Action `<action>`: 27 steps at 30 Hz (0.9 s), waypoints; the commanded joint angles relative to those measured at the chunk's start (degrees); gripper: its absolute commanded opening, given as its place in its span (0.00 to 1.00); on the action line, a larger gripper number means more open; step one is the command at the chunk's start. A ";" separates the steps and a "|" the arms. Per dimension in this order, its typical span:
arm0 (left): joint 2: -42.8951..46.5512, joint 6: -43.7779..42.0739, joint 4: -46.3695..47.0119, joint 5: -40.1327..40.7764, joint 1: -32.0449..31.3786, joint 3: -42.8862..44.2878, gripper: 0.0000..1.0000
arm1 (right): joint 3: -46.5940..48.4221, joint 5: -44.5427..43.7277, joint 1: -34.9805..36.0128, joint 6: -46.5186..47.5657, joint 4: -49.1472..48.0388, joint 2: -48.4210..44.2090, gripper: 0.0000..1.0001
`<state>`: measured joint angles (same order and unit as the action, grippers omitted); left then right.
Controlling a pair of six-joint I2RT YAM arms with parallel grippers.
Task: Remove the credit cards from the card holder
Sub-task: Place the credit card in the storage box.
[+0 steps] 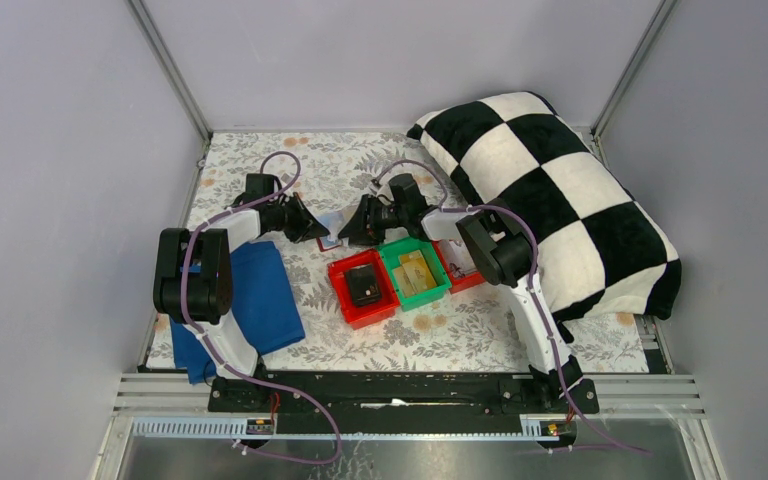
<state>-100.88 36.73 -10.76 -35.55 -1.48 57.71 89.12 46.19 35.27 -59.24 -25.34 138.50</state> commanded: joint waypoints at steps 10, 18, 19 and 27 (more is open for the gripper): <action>0.21 -2.23 -0.56 0.57 0.24 -0.19 0.00 | -2.13 -0.50 0.42 -1.78 -5.51 -2.68 0.38; 0.18 -3.07 -1.79 0.93 0.26 -0.92 0.00 | -3.16 -1.01 0.43 -4.74 -9.32 -2.33 0.37; 0.08 -3.22 -1.92 0.99 0.25 -1.02 0.00 | -3.29 -1.10 0.35 -4.81 -9.52 -2.41 0.36; -0.12 -3.57 -2.51 0.91 0.25 -0.76 0.00 | -3.67 -1.04 0.35 -4.77 -9.84 -2.69 0.24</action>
<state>-100.88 34.30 -14.04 -34.44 -1.28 57.06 85.62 45.43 35.24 -63.46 -32.16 138.50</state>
